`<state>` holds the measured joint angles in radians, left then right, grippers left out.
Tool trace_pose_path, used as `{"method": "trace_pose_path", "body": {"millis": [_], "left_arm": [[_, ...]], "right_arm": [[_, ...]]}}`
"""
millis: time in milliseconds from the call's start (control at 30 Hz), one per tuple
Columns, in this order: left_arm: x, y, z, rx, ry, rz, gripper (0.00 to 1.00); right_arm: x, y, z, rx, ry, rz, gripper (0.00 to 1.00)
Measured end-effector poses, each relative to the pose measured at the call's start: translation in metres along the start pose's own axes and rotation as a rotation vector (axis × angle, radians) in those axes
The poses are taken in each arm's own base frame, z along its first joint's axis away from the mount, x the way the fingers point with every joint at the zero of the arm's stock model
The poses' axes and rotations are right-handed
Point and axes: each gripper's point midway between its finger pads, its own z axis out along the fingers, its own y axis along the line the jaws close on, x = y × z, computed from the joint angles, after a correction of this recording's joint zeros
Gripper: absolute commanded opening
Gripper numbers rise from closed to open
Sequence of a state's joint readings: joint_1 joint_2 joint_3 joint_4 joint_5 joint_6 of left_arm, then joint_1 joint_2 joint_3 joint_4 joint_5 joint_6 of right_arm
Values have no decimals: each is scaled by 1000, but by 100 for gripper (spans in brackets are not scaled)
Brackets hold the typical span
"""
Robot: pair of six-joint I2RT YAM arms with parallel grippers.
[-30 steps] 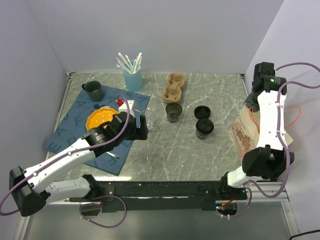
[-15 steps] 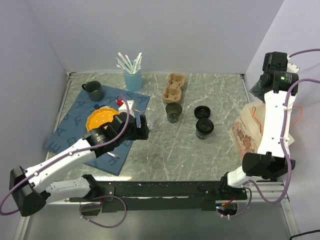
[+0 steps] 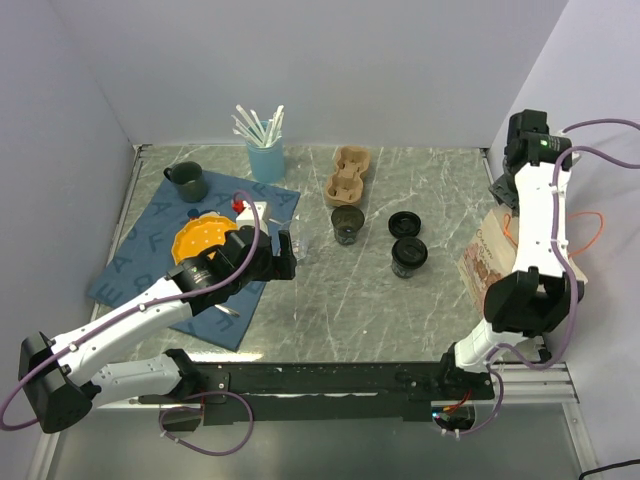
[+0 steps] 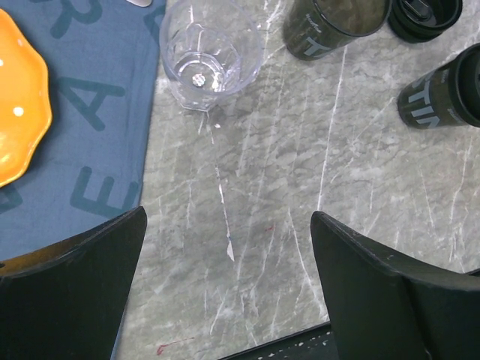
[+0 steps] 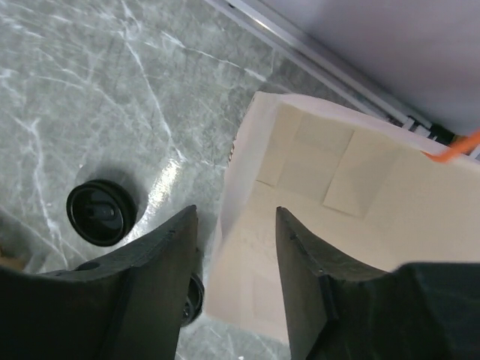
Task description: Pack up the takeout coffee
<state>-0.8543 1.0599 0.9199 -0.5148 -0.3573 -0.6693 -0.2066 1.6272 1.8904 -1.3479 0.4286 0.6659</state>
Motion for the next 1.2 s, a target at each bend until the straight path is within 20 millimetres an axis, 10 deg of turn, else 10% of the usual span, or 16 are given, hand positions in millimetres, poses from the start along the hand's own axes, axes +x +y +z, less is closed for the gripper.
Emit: {"method": "trace_pose_path", "body": {"millis": [167,433,833,1200], "left_arm": [[0,3,-1,-12,-3,-1,97],[-1,4,-3,-9,-10,-6,97],[-11,9,-11,-43,-17,2,97],[-50,34,-34,-193,-107,-17,96]], "right_arm": [[13,1,19,45,42,3,0],[-8,1,0,15,-18,-10,0],[-95,29,-140,-330,-393,25,0],[-19,48,-242,-779,-371,-186,0]]}}
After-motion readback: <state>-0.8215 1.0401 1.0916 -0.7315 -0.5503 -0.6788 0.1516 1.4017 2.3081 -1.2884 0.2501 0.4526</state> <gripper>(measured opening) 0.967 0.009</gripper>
